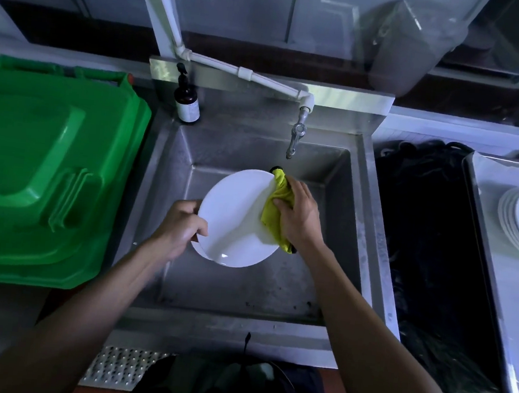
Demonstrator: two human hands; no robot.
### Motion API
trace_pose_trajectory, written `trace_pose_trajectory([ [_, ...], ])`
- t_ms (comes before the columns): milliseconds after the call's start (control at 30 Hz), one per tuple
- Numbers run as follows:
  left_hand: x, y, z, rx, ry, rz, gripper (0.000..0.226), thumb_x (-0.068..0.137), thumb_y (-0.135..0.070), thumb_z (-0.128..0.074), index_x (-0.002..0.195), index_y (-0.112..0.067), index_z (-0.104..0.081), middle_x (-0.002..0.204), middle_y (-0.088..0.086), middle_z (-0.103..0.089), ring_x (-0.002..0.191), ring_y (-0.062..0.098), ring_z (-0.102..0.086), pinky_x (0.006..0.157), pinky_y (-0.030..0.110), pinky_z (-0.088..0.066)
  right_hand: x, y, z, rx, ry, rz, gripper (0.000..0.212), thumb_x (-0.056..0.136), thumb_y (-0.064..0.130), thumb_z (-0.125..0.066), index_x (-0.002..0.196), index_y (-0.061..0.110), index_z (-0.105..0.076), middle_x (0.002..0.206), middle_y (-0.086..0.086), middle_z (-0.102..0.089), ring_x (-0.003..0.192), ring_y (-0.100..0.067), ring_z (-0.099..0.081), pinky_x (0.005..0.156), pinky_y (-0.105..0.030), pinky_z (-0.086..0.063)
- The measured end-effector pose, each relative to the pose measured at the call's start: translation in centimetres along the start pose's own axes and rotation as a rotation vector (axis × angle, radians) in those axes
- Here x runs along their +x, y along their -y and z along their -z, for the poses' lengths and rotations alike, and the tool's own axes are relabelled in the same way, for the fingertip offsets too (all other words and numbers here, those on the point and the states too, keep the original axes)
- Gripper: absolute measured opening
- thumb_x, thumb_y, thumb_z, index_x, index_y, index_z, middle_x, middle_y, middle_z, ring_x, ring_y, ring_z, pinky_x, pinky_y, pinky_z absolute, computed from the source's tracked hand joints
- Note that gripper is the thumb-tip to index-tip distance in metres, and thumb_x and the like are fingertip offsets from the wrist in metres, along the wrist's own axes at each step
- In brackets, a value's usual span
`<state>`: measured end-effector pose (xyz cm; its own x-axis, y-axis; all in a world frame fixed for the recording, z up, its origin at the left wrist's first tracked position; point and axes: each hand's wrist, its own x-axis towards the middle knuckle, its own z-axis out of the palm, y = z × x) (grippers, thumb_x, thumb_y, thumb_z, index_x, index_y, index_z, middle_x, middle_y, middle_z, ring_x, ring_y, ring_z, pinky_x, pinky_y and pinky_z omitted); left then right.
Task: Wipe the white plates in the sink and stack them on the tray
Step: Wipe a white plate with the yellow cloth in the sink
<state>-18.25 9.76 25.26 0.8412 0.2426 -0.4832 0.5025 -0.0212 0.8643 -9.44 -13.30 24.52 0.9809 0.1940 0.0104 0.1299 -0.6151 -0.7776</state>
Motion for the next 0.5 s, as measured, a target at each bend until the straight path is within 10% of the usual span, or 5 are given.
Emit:
trace_pose_trajectory([
  [367, 3.5, -4.6, 0.4, 0.423, 0.077, -0.244, 0.022, 0.048, -0.005, -0.048, 0.067, -0.007, -0.06, 0.058, -0.009, -0.047, 0.058, 0.013, -0.04, 0.06, 0.03, -0.03, 1.3, 1.8, 1.5, -0.075, -0.049, 0.199, 0.033, 0.089, 0.016, -0.067, 0.121, 0.014, -0.061, 0.112, -0.003, -0.062, 0.099, -0.03, -0.054, 0.083, -0.046, -0.046],
  [500, 3.4, -6.0, -0.8, 0.535, 0.133, -0.354, 0.053, 0.058, 0.002, -0.042, 0.069, -0.039, -0.074, 0.053, -0.02, -0.056, 0.05, 0.0, -0.047, 0.045, 0.018, -0.035, 1.2, 2.2, 1.5, -0.186, -0.088, 0.281, 0.032, 0.088, 0.017, -0.064, 0.12, 0.015, -0.063, 0.106, -0.004, -0.063, 0.09, -0.031, -0.05, 0.079, -0.047, -0.046],
])
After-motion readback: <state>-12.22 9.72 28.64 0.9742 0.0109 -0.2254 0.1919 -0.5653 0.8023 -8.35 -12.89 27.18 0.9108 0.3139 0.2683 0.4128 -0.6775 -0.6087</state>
